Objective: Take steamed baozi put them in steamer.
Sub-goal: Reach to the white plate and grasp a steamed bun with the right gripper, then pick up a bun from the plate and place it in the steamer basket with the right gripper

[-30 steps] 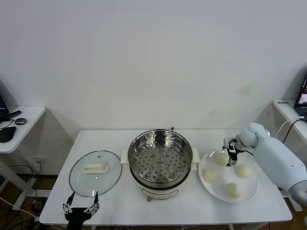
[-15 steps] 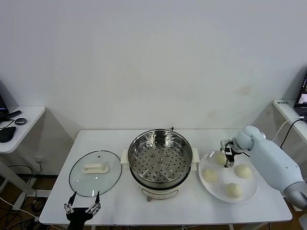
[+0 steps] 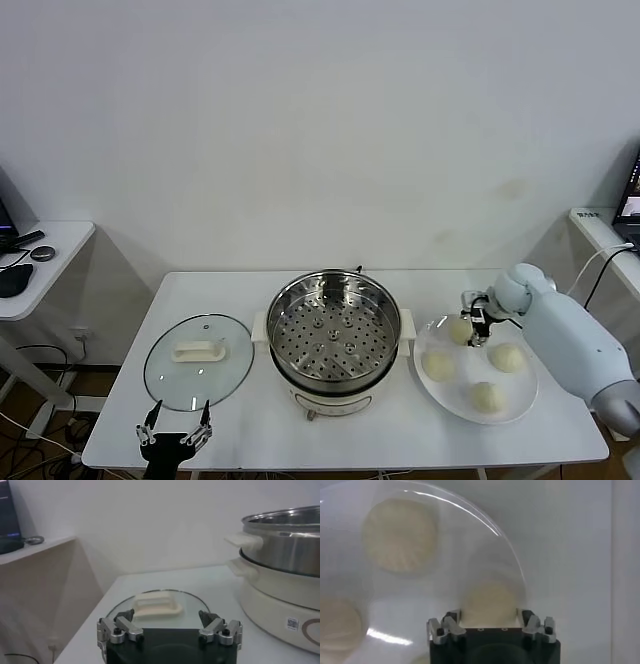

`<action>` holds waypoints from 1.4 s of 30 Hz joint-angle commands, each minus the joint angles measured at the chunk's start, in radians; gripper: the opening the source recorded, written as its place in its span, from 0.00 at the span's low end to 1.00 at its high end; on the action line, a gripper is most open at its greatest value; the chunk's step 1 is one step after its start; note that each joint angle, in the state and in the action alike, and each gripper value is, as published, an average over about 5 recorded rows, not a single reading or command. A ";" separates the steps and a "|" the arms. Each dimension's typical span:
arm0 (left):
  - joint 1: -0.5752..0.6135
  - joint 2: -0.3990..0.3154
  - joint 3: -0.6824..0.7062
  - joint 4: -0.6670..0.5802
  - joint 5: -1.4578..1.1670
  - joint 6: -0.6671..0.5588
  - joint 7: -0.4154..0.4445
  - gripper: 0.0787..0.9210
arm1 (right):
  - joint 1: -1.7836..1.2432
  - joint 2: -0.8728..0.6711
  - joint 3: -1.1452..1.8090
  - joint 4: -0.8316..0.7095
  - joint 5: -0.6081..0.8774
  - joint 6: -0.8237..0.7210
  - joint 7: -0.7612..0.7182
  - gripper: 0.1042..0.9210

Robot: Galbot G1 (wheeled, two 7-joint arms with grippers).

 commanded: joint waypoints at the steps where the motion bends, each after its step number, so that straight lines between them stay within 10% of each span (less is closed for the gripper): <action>1: 0.000 -0.001 0.000 -0.001 -0.001 0.001 0.000 0.88 | 0.069 -0.006 -0.020 0.033 0.086 -0.018 -0.029 0.66; 13: -0.021 0.004 0.012 -0.014 0.002 0.011 -0.010 0.88 | 0.633 0.137 -0.389 0.068 0.496 0.012 -0.196 0.65; 19: -0.026 -0.001 0.008 -0.027 -0.010 0.019 -0.023 0.88 | 0.754 0.274 -0.548 -0.063 0.662 0.485 -0.244 0.66; 42: -0.001 -0.027 -0.009 -0.040 -0.019 0.029 -0.039 0.88 | 0.620 0.388 -0.689 0.095 0.148 0.874 -0.018 0.68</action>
